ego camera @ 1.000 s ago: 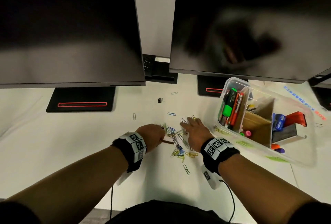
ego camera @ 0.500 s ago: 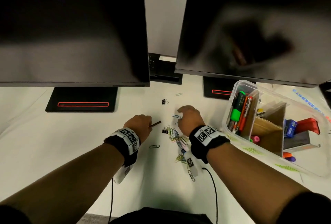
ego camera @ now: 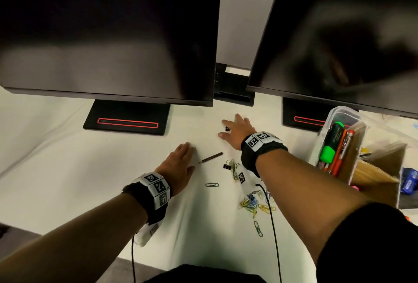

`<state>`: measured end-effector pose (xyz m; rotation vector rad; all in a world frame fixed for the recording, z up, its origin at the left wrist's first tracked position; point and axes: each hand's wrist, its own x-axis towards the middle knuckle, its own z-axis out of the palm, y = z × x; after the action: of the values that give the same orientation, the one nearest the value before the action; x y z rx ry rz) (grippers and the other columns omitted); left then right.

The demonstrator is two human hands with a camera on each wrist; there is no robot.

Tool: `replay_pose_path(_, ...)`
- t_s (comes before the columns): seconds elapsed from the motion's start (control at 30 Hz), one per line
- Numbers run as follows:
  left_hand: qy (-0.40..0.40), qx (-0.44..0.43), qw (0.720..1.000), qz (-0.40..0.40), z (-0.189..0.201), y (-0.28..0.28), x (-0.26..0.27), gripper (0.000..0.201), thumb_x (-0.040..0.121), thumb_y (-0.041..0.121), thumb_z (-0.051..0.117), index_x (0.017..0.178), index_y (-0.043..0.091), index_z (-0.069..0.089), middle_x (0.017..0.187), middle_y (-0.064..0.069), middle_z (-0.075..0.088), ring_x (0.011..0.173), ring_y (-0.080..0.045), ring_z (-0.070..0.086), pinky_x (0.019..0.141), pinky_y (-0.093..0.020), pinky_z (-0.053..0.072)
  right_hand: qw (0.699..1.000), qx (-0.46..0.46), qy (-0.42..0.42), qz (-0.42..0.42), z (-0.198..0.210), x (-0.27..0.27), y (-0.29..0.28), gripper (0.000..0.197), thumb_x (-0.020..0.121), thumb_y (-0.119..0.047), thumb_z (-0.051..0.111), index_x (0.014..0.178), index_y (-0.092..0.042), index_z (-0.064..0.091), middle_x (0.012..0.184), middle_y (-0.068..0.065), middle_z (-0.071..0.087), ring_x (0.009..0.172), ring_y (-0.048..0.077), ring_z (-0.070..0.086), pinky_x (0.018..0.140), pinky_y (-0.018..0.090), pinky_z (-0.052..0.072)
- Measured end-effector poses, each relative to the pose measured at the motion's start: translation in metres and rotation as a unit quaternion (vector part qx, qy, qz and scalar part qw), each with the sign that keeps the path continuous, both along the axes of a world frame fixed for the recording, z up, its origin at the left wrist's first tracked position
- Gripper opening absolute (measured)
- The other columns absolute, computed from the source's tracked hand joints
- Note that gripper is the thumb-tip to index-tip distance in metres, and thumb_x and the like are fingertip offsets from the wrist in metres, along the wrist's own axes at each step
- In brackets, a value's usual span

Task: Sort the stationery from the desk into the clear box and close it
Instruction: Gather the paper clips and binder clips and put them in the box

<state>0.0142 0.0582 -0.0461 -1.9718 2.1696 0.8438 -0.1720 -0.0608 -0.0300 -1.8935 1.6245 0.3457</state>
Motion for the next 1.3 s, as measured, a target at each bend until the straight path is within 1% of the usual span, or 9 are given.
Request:
replay_pose_path(0.17, -0.015, 0.018, 0.999, -0.041, -0.004, 0.021, -0.001, 0.067, 0.099, 0.030, 0.036, 0.150, 0.010, -0.001, 0.160, -0.007, -0.004, 0.149, -0.022, -0.002, 0.121, -0.032, 0.004, 0.998, -0.007, 0.003, 0.068, 0.006, -0.015, 0.024, 0.056, 0.098, -0.030, 0.043, 0.148, -0.016, 0.021, 0.159, 0.011, 0.005, 0.146, 0.030, 0.009, 0.119, 0.043, 0.019)
replay_pose_path(0.27, 0.009, -0.003, 1.000, -0.020, 0.005, 0.014, -0.005, 0.068, 0.098, 0.028, 0.038, 0.150, 0.011, -0.002, 0.160, -0.006, -0.005, 0.149, -0.021, 0.002, 0.120, -0.029, 0.006, 0.998, -0.030, 0.005, 0.062, 0.010, -0.019, 0.028, 0.056, 0.096, -0.032, 0.047, 0.146, -0.015, 0.027, 0.157, 0.010, 0.015, 0.143, 0.029, 0.017, 0.117, 0.042, 0.023)
replay_pose_path(0.37, 0.006, -0.007, 1.000, -0.019, 0.009, -0.004, -0.011, 0.064, 0.099, 0.025, 0.037, 0.150, 0.011, 0.001, 0.160, -0.006, -0.003, 0.149, -0.021, 0.003, 0.121, -0.030, 0.009, 0.996, -0.078, -0.009, 0.031, 0.011, -0.016, 0.017, 0.060, 0.094, -0.033, 0.048, 0.147, -0.015, 0.025, 0.158, 0.010, 0.011, 0.144, 0.029, 0.015, 0.118, 0.041, 0.021)
replay_pose_path(0.57, -0.038, 0.024, 0.998, -0.032, 0.011, -0.001, -0.011, 0.059, 0.099, 0.019, 0.034, 0.150, 0.010, 0.006, 0.160, -0.005, 0.000, 0.149, -0.020, 0.003, 0.121, -0.028, 0.008, 0.999, -0.013, 0.002, 0.034, 0.008, -0.015, 0.010, 0.069, 0.095, -0.044, 0.044, 0.148, -0.006, 0.019, 0.159, 0.011, 0.005, 0.146, 0.027, 0.013, 0.118, 0.041, 0.021)
replay_pose_path(0.8, -0.044, 0.045, 0.998, -0.024, 0.014, 0.026, -0.002, 0.061, 0.099, 0.021, 0.033, 0.150, 0.012, 0.002, 0.160, -0.003, -0.003, 0.149, -0.016, 0.001, 0.119, -0.025, 0.005, 0.993, 0.023, -0.020, 0.116, 0.005, -0.030, 0.059, 0.058, 0.099, -0.038, 0.036, 0.150, -0.019, 0.016, 0.160, 0.006, -0.003, 0.148, 0.022, 0.001, 0.121, 0.038, 0.012)
replay_pose_path(0.97, -0.041, 0.042, 0.998, -0.021, 0.016, 0.048, -0.006, 0.062, 0.099, 0.021, 0.034, 0.151, 0.011, 0.002, 0.160, -0.002, -0.004, 0.149, -0.015, 0.002, 0.119, -0.023, 0.006, 0.989, 0.028, -0.023, 0.145, 0.001, -0.055, 0.098, 0.053, 0.102, -0.031, 0.029, 0.151, -0.018, 0.012, 0.160, 0.003, -0.002, 0.148, 0.021, 0.001, 0.121, 0.037, 0.007)
replay_pose_path(1.07, -0.041, 0.054, 0.995, -0.072, 0.013, 0.061, -0.017, 0.071, 0.097, 0.039, 0.030, 0.149, 0.009, -0.006, 0.160, -0.005, -0.009, 0.149, -0.018, -0.003, 0.117, -0.021, -0.001, 0.986, 0.051, -0.034, 0.155, 0.002, -0.072, 0.116, 0.054, 0.102, -0.034, 0.031, 0.151, -0.018, 0.015, 0.160, 0.004, -0.002, 0.148, 0.022, 0.000, 0.121, 0.038, 0.006)
replay_pose_path(1.2, -0.033, 0.064, 0.981, -0.177, 0.011, 0.066, -0.044, 0.114, 0.063, 0.084, 0.002, 0.147, 0.010, -0.016, 0.154, 0.000, -0.023, 0.145, -0.014, -0.015, 0.110, -0.023, -0.012, 0.990, 0.026, -0.095, 0.103, 0.012, -0.091, 0.130, 0.055, 0.097, -0.040, 0.042, 0.146, -0.019, 0.029, 0.158, 0.004, 0.018, 0.146, 0.017, 0.017, 0.119, 0.028, 0.013)
replay_pose_path(1.3, -0.024, 0.070, 0.973, -0.219, 0.008, 0.060, -0.063, 0.121, 0.051, 0.082, -0.004, 0.147, 0.009, -0.017, 0.153, 0.000, -0.024, 0.146, -0.016, -0.016, 0.112, -0.026, -0.011, 0.995, -0.044, -0.093, 0.007, 0.014, -0.107, 0.134, 0.059, 0.096, -0.038, 0.047, 0.147, -0.016, 0.028, 0.157, 0.007, 0.020, 0.145, 0.019, 0.017, 0.118, 0.026, 0.013)
